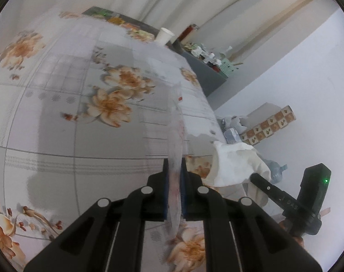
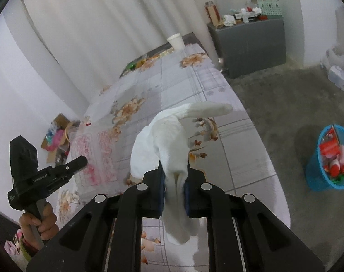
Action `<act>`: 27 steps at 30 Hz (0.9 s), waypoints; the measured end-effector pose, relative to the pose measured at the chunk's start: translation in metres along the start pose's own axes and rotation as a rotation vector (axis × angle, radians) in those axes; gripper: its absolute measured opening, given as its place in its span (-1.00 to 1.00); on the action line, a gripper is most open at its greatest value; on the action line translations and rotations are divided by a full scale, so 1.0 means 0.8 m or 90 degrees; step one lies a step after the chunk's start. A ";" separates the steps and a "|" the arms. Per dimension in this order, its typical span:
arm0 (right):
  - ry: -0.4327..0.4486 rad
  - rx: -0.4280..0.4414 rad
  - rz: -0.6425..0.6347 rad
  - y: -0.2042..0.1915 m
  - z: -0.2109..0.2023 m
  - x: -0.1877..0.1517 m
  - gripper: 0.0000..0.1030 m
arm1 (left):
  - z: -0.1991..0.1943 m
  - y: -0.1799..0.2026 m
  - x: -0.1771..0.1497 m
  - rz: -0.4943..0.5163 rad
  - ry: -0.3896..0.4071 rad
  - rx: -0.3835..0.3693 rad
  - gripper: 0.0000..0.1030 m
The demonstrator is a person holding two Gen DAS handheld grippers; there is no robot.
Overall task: Collect trash
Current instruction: 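Carry the bag and glove to the wastebasket and open both grippers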
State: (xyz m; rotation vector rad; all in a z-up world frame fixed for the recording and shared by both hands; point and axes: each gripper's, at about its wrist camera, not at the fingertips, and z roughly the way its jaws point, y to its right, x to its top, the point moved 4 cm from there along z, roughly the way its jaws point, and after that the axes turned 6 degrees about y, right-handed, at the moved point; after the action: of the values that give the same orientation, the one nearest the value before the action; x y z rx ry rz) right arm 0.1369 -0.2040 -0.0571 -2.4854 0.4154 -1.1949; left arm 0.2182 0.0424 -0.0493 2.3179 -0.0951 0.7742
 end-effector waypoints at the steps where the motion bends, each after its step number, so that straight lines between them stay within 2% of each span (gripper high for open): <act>1: 0.005 0.002 0.004 0.003 -0.004 -0.001 -0.76 | -0.001 0.008 0.000 0.008 0.001 -0.003 -0.85; 10: 0.041 0.023 0.054 0.033 -0.036 -0.005 -0.76 | -0.002 0.063 -0.010 0.052 -0.014 -0.032 -0.85; 15: 0.057 0.024 0.086 0.057 -0.053 -0.007 -0.76 | 0.012 0.110 -0.019 0.084 -0.032 -0.060 -0.85; 20: 0.089 0.007 0.115 0.090 -0.080 -0.007 -0.76 | 0.041 0.171 -0.033 0.127 -0.059 -0.092 -0.85; 27: 0.152 -0.053 0.192 0.178 -0.138 -0.012 -0.76 | 0.113 0.277 -0.065 0.200 -0.130 -0.141 -0.85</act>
State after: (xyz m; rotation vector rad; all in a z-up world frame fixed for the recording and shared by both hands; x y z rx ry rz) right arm 0.0278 -0.3481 -0.0608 -2.2451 0.8855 -1.3709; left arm 0.1619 -0.1913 -0.0020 2.1875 -0.6173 0.6378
